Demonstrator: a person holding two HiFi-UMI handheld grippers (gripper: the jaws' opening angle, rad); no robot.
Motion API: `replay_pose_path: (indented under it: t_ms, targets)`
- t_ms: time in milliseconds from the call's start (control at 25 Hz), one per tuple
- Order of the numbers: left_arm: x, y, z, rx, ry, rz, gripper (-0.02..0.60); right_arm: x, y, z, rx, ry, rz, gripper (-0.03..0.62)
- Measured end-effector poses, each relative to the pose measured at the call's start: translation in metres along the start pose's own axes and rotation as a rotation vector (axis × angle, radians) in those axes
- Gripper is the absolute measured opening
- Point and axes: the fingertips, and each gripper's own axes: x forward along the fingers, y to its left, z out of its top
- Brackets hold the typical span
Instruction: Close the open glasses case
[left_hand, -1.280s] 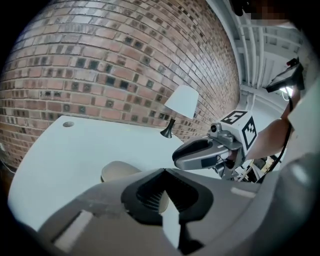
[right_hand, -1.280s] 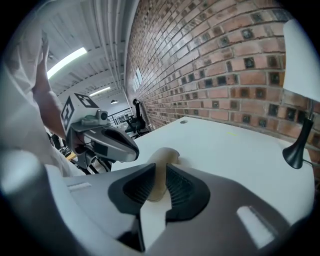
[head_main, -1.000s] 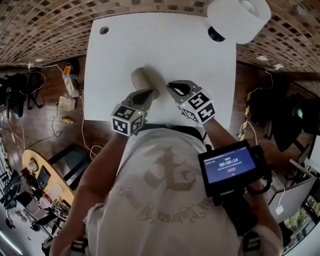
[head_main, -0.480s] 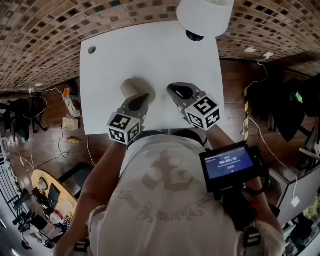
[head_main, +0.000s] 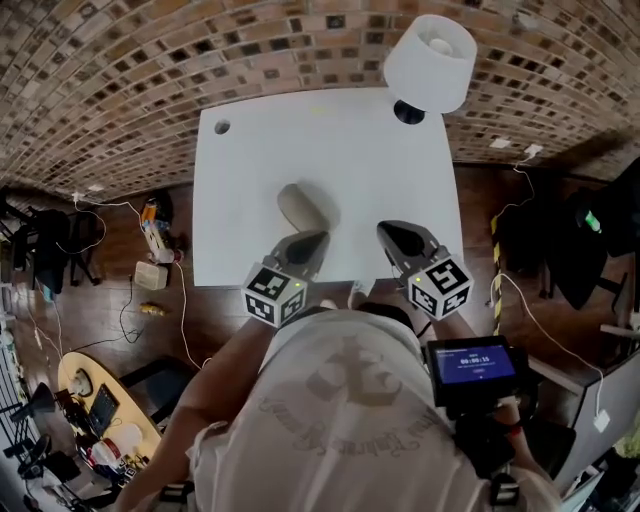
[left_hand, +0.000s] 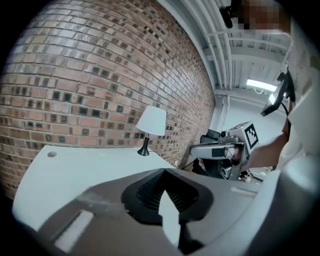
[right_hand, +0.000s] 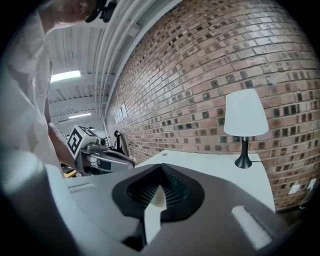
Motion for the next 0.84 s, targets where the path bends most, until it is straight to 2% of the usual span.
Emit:
replay_pose_path:
  t_ms: [240,480,840]
  targets:
    - [-0.024,-0.014,-0.012,0.027,-0.017,-0.021,0.005,-0.011,0.03,-0.003,-0.011,-0.019,-0.021,0.008]
    - [-0.034,-0.018,-0.012,0.022,-0.054,-0.022,0.005,-0.02,0.046,-0.002,-0.028,-0.035,-0.031,0.008]
    - [-0.029,-0.013,-0.007,0.014,-0.073,-0.02,0.005,-0.015,0.042,0.0,-0.036,-0.025,-0.03,0.008]
